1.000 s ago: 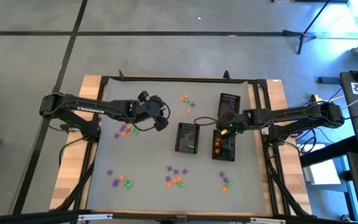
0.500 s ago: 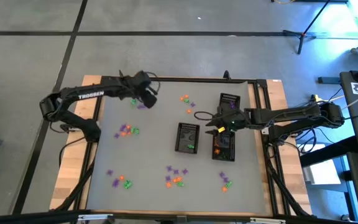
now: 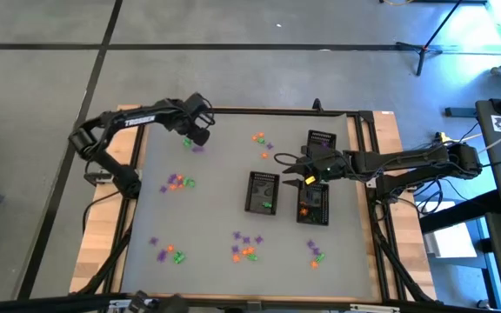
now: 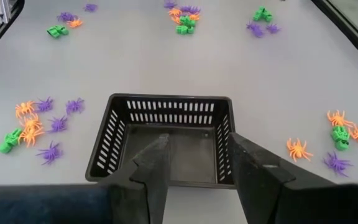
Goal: Sort Halloween decoration
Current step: Put the green skeleton toy into the bottom left bin
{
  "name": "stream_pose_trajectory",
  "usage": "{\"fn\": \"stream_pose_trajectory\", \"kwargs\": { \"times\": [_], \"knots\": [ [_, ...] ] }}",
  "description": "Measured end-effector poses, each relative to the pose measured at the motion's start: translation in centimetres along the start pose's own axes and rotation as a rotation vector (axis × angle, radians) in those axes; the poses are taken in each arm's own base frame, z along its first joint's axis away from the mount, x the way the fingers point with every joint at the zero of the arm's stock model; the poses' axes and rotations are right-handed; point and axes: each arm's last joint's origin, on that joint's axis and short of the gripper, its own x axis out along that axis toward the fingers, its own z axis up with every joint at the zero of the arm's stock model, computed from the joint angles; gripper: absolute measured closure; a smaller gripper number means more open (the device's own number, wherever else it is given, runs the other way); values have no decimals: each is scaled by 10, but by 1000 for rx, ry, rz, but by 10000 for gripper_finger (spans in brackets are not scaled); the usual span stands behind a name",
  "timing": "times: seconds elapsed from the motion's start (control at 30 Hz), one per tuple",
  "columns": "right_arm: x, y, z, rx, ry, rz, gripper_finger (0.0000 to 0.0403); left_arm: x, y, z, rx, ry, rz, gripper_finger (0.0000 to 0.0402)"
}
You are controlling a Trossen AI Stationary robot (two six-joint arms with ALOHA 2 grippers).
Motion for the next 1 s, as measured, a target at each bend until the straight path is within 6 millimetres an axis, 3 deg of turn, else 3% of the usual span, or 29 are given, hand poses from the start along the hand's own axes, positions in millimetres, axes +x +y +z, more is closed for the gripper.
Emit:
{"fn": "stream_pose_trajectory", "kwargs": {
  "times": [0.7, 1.0],
  "knots": [
    [0, 0, 0, 1, 3, 0, 246, 48, -14, -1, 46, 156, 13, 278],
    [0, 0, 0, 2, 4, 0, 246, 53, -14, -2, 52, 173, 31, 294]
  ]
}}
